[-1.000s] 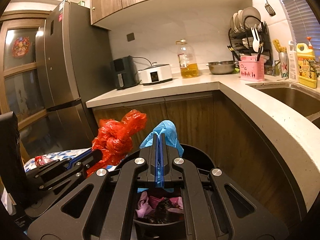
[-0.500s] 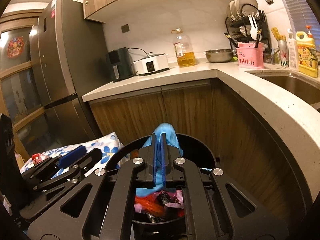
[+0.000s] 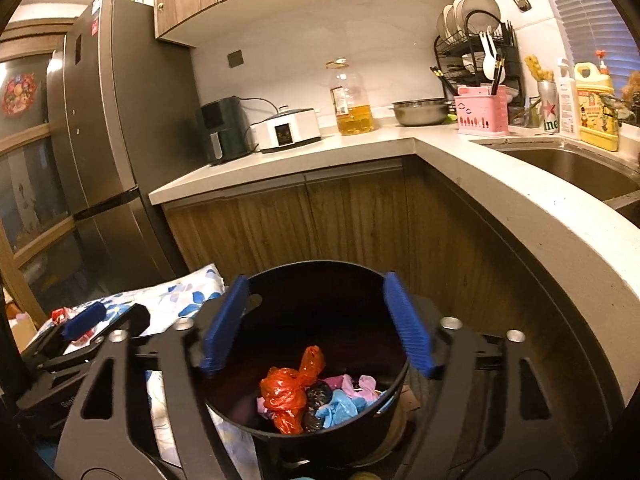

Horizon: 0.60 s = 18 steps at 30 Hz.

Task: Collect trash
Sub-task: 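Open both tools to drop the wrapper and glove into the bin, then move both open tools back to the table toward the red cup and snack bag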

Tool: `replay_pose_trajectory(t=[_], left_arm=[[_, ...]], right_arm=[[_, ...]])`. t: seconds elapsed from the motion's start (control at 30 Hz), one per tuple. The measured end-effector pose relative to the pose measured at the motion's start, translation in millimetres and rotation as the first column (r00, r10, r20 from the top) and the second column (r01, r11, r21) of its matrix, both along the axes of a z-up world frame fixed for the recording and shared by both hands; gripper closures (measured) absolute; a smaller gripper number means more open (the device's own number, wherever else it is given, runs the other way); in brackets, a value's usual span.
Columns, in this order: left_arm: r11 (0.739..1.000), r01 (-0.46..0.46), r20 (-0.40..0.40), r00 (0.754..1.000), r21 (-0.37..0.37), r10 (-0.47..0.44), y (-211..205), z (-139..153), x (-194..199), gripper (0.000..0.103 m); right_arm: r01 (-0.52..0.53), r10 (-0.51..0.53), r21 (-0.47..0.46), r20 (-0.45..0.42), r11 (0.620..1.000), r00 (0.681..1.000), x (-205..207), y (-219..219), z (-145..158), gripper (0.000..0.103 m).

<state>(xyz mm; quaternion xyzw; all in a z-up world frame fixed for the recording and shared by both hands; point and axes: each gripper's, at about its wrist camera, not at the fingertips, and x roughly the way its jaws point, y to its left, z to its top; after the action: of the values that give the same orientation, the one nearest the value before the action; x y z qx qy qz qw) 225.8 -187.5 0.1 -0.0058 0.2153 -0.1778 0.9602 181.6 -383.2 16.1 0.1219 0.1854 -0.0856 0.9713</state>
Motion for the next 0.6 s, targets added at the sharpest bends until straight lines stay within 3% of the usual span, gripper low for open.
replay_pose_trajectory(t=[0.3,0.6], left_arm=[[0.996,-0.075,0.036,0.997,0.051,0.073,24.1,-2.0,-25.8,0.006],[0.991,-0.132,0.048,0.990,0.033,0.130,57.0,1.4,-48.8,0.006]], right_arm=[[0.005,-0.006,-0.042,-0.016,0.999,1.000,-16.6,23.7,-2.1,0.016],[0.010,-0.009,-0.061,0.019,0.998,1.000,-32.7,51.2,4.0,0.015]])
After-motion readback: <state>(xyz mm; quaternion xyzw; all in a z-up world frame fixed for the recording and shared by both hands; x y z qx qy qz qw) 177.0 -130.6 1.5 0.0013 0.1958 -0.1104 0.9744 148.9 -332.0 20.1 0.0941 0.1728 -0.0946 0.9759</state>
